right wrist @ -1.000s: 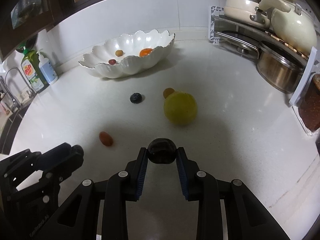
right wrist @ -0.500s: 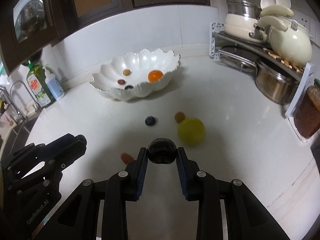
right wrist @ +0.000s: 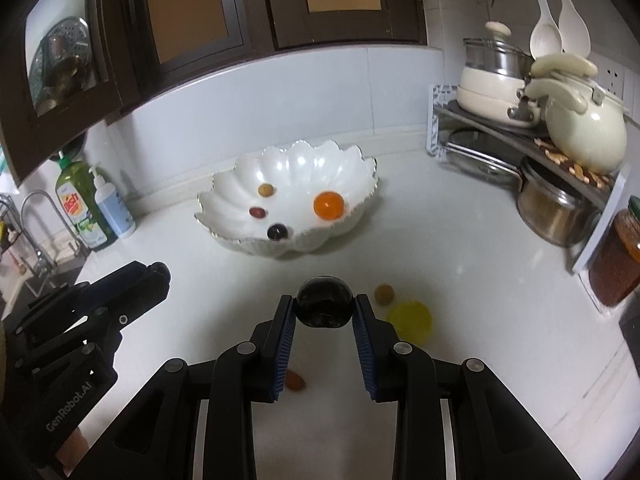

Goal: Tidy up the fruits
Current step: 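Carry both dark plums up over the white scalloped bowl with both tools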

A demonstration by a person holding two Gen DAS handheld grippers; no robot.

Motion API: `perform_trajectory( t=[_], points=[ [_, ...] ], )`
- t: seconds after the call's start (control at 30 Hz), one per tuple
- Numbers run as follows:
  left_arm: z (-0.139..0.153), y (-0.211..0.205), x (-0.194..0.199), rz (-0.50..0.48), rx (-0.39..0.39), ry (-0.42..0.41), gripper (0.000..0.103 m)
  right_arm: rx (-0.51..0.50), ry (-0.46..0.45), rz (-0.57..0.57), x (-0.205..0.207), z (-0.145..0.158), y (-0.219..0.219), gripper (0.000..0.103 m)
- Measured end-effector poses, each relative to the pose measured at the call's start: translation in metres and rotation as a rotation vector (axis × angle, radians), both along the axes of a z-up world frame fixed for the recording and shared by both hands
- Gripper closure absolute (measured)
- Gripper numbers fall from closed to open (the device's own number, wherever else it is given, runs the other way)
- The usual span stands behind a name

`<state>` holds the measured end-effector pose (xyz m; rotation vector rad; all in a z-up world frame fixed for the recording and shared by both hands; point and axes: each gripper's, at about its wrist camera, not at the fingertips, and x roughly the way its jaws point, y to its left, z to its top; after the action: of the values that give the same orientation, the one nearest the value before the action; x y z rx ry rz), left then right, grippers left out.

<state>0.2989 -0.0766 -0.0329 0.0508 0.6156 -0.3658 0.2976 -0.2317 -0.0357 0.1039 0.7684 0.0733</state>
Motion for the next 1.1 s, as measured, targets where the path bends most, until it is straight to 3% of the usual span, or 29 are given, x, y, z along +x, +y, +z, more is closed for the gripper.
perform_trajectory(
  t=[0.53,1.1],
  points=[
    [0.03,0.036,0.056,0.011,0.003,-0.057,0.08,-0.001,-0.076,-0.016,0.058,0.03,0.038,0.072],
    [0.041,0.038,0.143,-0.026,0.032,-0.039,0.08,-0.026,-0.037,-0.052,0.142,0.032,0.044,0.072]
  ],
)
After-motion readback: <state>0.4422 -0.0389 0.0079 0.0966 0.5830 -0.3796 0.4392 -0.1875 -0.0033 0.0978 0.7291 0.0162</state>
